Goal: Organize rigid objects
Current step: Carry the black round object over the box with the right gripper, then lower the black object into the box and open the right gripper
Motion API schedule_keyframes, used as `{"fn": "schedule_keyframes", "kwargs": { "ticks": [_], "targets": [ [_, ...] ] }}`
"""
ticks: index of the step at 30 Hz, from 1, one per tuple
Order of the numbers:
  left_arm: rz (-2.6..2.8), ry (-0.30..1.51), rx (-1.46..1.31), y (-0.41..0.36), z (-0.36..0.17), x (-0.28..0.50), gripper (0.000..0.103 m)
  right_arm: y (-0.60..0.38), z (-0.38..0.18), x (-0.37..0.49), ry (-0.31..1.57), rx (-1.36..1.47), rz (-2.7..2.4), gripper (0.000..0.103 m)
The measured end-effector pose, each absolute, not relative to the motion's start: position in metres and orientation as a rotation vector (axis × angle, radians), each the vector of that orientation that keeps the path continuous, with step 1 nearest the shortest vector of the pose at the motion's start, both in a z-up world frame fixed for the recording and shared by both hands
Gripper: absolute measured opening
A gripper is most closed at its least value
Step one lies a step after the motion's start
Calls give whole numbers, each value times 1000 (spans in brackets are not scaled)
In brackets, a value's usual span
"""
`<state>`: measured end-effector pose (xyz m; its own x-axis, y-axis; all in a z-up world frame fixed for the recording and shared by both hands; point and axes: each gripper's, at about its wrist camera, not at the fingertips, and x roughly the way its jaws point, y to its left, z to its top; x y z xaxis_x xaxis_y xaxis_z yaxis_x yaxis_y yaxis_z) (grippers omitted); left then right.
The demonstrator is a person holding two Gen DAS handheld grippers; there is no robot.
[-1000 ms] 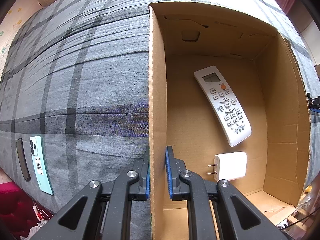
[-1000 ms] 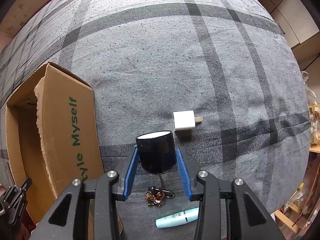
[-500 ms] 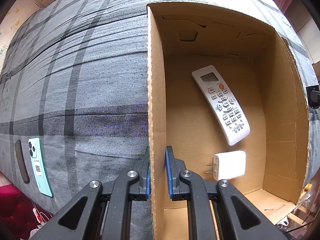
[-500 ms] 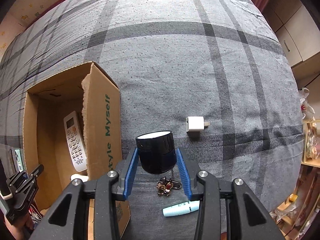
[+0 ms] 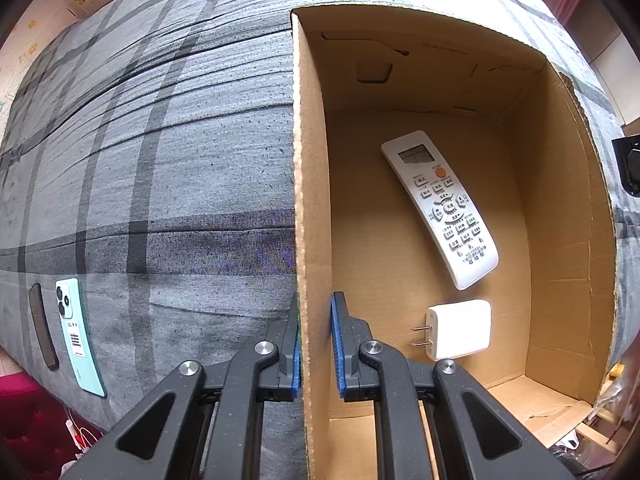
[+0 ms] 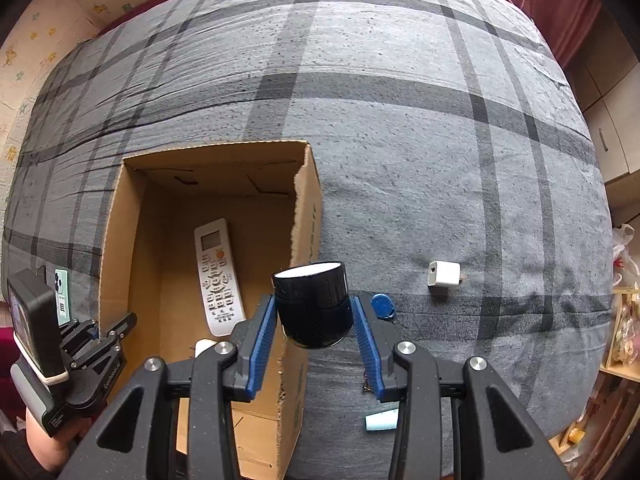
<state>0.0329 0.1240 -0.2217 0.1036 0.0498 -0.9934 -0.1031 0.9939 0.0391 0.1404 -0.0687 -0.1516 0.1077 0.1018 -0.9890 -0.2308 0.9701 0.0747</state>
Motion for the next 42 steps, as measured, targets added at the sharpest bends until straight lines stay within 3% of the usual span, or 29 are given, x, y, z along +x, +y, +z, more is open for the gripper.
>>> {"fn": "schedule_keyframes", "kwargs": {
  "ticks": [13,42],
  "targets": [
    [114,1456,-54,125,-221,32,13,-2,-159,134,1446,-223,434,42],
    [124,1443,-81,128,-220,29,13,70,-259,138,1597,-304,600,43]
  ]
}}
